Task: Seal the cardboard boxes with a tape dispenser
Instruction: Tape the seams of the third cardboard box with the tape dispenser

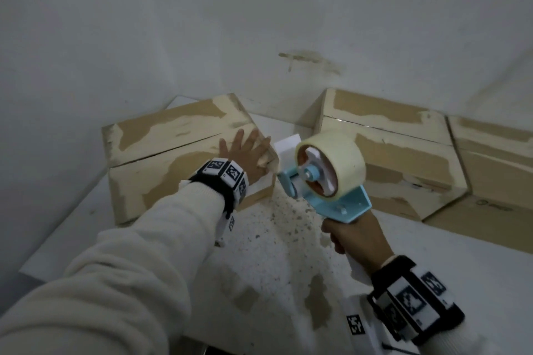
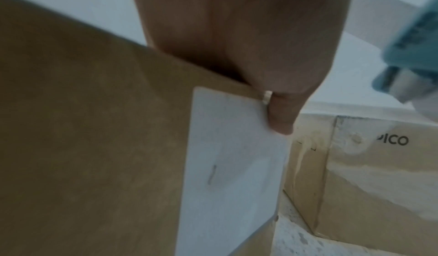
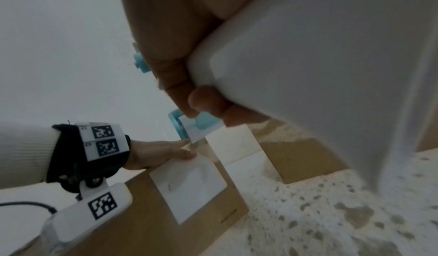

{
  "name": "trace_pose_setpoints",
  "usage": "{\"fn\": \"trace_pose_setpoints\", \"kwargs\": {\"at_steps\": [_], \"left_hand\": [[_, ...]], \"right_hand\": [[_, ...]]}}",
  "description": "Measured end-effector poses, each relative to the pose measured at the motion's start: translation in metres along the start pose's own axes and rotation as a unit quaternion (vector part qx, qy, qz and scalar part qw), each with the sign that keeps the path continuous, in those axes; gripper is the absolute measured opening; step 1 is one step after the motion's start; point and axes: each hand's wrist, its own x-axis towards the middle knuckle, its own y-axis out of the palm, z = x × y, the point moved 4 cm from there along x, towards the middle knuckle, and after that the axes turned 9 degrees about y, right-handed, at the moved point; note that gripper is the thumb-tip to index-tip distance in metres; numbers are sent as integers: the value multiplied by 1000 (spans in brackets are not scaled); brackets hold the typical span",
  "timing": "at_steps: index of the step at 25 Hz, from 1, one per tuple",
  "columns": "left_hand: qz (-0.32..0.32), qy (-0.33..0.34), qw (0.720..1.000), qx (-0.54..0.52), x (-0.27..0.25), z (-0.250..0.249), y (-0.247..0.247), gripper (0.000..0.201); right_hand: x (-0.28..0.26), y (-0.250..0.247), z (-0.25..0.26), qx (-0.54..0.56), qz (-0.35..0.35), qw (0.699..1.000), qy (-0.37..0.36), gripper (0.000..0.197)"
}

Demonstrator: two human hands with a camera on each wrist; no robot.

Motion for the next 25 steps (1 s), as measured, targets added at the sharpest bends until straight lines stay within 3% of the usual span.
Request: {"fn": "trace_pose_setpoints", "kwargs": {"at_steps": [5,11,16,25], "left_hand": [[24,-2,999,-33,0,2,-8,73],[-53,-13,997,-53,-2,-4,-6,67],[-112,24,993,-3,-8,-7,-7,56],[-93,28,992,76,-7,-11,2,59]], "right_hand": [[5,6,-17,25,-3,999,37,26],[23,22,-26,5,-13,996,85,23],[41,35,-26,4,-15,993,119,30],[52,43,-35,34,0,986,165,25]]}}
